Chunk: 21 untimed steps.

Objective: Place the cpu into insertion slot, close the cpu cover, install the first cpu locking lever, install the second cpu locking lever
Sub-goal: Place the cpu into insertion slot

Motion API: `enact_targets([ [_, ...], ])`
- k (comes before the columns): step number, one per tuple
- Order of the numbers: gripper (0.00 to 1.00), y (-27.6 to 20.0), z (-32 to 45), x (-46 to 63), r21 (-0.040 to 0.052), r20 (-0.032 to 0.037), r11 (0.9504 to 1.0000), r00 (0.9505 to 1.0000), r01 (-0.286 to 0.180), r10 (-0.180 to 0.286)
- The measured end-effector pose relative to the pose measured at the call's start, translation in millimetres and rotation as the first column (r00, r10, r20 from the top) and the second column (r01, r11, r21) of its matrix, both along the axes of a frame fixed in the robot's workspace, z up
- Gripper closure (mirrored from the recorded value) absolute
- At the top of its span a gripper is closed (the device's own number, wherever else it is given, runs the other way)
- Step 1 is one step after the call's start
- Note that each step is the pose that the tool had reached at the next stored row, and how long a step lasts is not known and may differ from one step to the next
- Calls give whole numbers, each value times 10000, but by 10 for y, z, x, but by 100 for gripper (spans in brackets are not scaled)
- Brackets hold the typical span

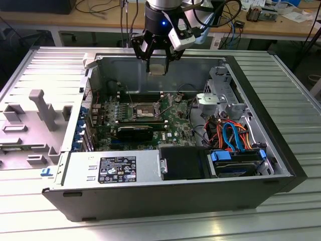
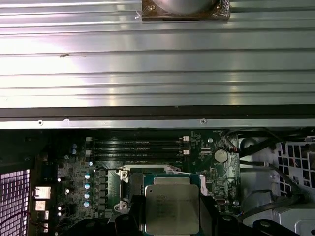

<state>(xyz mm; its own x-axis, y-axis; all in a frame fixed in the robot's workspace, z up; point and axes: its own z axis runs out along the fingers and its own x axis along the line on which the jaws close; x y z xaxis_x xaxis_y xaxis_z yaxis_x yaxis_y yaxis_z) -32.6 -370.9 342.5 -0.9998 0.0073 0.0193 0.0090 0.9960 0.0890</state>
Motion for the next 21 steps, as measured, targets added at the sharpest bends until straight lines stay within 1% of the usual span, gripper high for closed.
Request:
enact_targets([
  [10,46,-5,-7,-2,2,2,10000,10000,2,-2],
  [12,46,-12,-9,-1,2,1,10000,10000,0,0],
  [14,46,-29,-17,-2,1,0,10000,10000,0,0],
  [20,46,-40,-41,-5,-1,0,10000,10000,-12,12],
  [21,46,-49,-45,-11,1,0,10000,10000,-34,34],
])
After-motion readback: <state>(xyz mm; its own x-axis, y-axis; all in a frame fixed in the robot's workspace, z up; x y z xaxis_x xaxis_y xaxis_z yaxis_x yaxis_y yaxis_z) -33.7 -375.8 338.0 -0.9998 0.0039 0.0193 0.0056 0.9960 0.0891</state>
